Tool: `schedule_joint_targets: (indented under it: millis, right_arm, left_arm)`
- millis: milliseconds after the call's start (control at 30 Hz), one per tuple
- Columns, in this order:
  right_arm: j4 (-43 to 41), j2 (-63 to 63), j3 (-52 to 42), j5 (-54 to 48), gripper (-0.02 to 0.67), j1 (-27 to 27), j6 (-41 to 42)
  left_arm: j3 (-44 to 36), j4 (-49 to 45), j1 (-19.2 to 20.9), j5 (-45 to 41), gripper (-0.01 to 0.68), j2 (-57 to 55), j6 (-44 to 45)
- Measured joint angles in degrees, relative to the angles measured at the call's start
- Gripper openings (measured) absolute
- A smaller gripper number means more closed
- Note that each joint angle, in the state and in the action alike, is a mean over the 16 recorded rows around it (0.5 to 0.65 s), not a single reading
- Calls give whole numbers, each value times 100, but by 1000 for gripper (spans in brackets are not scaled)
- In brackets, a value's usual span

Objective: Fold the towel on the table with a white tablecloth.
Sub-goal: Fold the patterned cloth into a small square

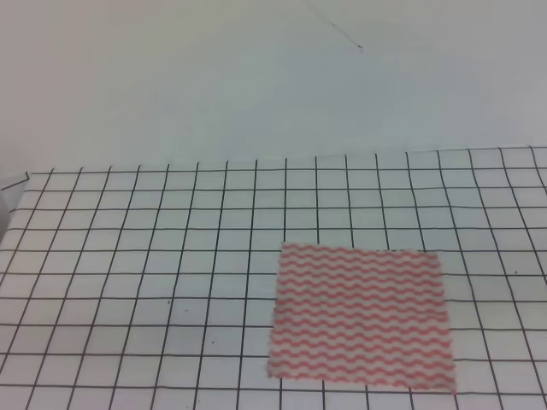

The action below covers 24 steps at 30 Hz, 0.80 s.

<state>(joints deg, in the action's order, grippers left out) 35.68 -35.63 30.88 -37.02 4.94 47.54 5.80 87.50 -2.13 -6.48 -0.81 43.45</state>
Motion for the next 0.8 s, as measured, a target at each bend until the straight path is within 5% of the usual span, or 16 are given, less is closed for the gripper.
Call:
schedule_joint_targets:
  millis: [267, 800]
  right_arm:
    - [-175, -1493, 485, -449, -1, 549, 532]
    - [-1027, -3583, 927, -531, 4, 1684, 214]
  left_arm:
    - [838, -733, 0, -1045, 0, -811, 993]
    - [2530, -2073, 0, -2871, 0, -4124, 985]
